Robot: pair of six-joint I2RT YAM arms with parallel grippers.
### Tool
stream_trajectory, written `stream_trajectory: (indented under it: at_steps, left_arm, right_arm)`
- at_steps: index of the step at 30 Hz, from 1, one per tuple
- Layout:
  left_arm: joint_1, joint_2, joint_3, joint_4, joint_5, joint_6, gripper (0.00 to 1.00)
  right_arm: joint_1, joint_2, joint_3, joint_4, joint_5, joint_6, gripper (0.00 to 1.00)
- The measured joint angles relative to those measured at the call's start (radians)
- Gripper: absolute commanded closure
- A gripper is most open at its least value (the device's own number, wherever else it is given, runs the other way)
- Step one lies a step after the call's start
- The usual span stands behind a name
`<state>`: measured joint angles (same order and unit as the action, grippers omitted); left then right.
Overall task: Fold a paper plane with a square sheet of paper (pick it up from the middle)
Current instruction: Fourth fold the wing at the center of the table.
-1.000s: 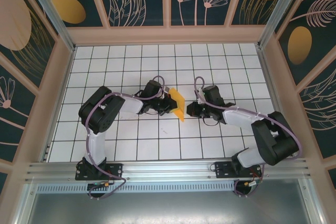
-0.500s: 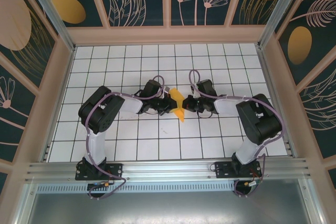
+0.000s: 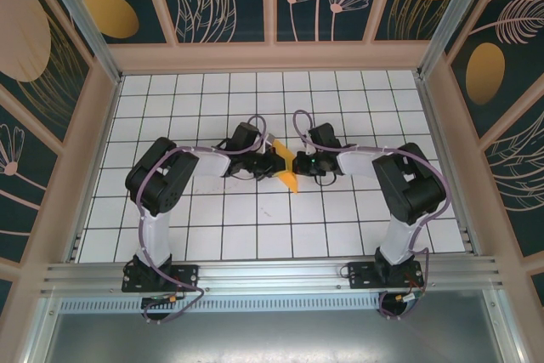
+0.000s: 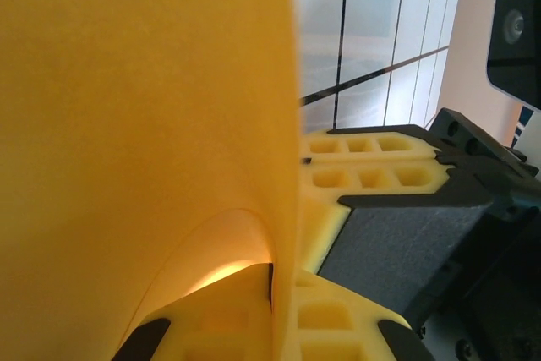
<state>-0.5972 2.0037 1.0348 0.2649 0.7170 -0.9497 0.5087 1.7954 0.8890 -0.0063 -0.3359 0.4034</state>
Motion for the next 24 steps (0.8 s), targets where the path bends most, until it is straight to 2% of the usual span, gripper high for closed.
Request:
stream_trajectory:
  at_steps: [7, 24]
  left_arm:
    - [0.002, 0.000, 0.020, -0.091, -0.027, 0.079, 0.96]
    - [0.022, -0.002, 0.006, -0.101, -0.016, 0.116, 0.96]
  right_arm:
    - [0.004, 0.004, 0.016, -0.023, 0.014, -0.014, 0.99]
    - [0.007, 0.010, 0.031, -0.041, 0.018, -0.032, 0.99]
